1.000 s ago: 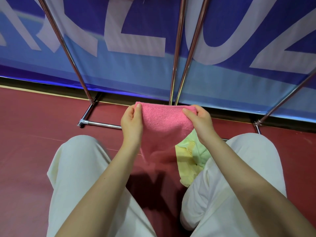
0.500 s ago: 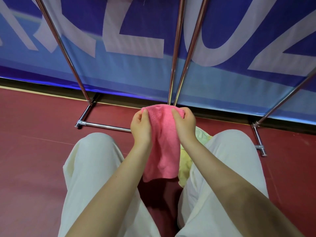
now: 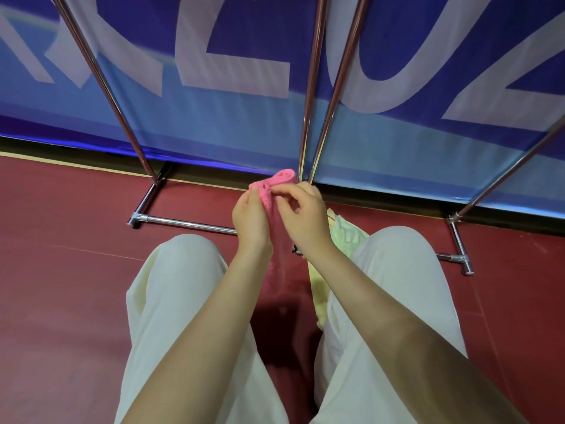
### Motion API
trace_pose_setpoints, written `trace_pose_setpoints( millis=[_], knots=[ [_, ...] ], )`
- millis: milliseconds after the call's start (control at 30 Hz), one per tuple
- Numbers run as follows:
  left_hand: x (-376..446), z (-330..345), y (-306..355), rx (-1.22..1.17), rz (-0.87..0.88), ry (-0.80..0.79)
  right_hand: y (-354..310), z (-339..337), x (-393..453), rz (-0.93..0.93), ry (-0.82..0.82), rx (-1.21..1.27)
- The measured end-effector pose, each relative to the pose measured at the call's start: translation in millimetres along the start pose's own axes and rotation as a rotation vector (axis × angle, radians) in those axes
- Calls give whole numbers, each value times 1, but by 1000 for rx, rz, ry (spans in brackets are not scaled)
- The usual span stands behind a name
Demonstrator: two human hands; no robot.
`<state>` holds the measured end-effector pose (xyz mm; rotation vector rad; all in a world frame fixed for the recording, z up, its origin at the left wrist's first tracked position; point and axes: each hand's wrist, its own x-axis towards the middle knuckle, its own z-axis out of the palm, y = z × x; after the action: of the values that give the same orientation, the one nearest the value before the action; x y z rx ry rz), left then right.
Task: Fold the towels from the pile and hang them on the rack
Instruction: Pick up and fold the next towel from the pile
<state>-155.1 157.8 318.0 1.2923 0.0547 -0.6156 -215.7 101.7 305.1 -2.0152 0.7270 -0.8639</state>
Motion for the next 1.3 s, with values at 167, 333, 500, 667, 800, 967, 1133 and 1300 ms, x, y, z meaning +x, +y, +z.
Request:
trace_pose_setpoints(
  millis=[167,333,500,667,800,967,1133,1300],
  knots=[
    [-4,2,10,32,38,8,2,-5,3,-43,120,-58],
    [-11,-2,18,-15,50,-18,4,-8,6,290,-60,143],
    [-15,-8,17,84,72,-71,1,-13,2,288,-37,111],
    [-17,-11,14,194,17,-197,7,-17,4,335,17,143],
    [-18,-15,6,352,149,-302,11,-22,2,353,-11,177],
    [-10,-24,4,342,117,-203,10,-25,-5,283,-155,238],
    [-13,-30,12,208,169,-199,11,-29,-13,280,-294,341],
    [-16,-39,22,76,189,-192,27,-11,-24,286,-426,106]
  ],
)
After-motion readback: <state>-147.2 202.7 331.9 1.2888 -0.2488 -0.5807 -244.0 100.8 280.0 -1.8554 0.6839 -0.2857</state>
